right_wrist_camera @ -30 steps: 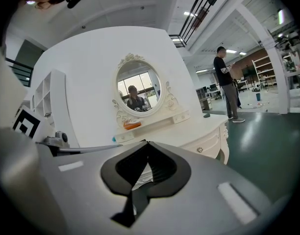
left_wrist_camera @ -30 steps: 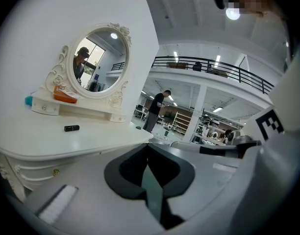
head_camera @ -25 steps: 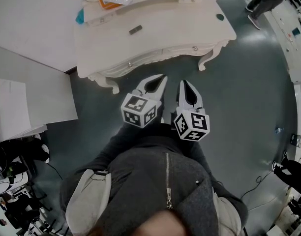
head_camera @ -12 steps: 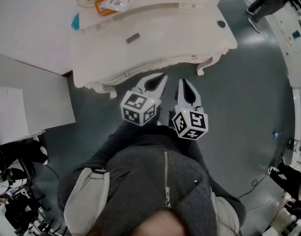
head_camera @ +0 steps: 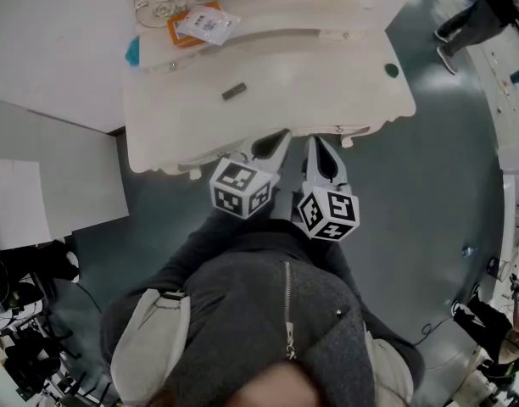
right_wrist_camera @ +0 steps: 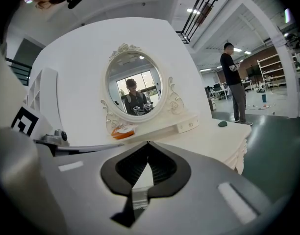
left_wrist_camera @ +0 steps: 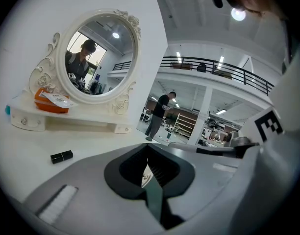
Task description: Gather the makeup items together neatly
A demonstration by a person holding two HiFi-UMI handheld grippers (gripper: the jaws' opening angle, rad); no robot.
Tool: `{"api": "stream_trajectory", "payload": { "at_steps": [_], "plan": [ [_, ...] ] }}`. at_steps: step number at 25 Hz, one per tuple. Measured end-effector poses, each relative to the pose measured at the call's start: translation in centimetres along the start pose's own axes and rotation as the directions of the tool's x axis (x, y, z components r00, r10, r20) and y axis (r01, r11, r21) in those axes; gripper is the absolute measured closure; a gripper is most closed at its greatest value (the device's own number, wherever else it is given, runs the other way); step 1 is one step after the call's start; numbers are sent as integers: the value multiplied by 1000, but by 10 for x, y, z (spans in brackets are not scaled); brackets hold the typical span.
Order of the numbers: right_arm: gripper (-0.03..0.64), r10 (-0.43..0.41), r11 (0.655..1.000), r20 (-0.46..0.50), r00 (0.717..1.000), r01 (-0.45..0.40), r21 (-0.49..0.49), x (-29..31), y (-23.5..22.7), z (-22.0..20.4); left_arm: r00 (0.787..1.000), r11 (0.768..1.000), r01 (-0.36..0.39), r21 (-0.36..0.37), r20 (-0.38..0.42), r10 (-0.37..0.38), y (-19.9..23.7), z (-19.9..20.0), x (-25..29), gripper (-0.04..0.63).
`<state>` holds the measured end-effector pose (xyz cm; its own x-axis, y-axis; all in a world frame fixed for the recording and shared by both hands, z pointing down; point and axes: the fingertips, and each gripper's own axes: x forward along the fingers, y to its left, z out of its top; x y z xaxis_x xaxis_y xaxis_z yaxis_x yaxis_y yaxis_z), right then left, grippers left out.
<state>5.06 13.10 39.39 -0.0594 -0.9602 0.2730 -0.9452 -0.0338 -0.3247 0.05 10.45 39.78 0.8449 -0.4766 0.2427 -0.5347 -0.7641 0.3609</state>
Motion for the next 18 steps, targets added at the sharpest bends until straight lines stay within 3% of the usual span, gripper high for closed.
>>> {"api": "stream_trajectory", "payload": {
  "at_steps": [18],
  "plan": [
    [614,52,999,-8,999,-52,-13,142,-13,61,999,1000,-15,7,37,14,93,78,86,586]
  ]
}}
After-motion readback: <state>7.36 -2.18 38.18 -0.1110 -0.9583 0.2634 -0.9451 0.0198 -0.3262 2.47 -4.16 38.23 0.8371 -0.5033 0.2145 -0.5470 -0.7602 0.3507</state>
